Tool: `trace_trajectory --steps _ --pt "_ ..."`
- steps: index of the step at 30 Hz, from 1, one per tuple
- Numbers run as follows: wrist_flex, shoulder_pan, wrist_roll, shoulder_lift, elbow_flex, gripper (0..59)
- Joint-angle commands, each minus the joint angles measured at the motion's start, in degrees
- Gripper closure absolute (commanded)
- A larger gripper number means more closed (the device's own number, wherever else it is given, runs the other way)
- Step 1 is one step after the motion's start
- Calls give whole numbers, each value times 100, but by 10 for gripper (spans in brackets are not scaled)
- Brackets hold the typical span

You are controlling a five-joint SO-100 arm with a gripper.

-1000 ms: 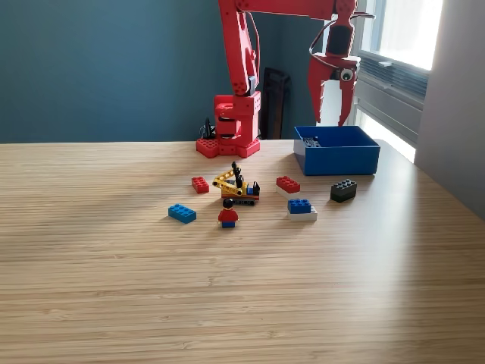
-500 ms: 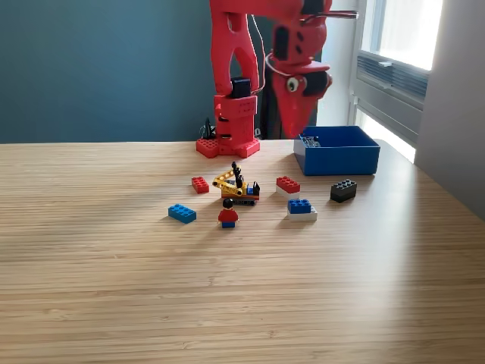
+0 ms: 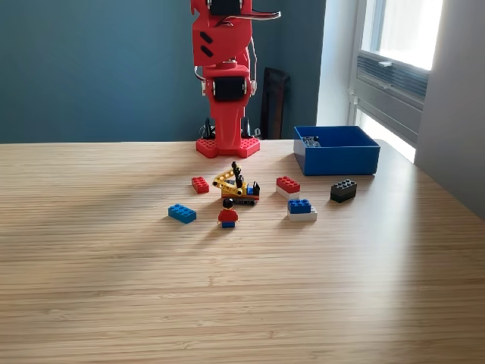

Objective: Grasp a lego block and put it in the bin.

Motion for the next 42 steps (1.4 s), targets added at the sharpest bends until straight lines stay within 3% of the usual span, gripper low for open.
trace_trajectory --steps 1,30,37,42 --pt "-70 141 -44 176 -18 585" --pt "-369 378 -352 185 809 585" --pt "-360 923 -369 185 220 586" --pt "-360 1582 -26 185 -387 586"
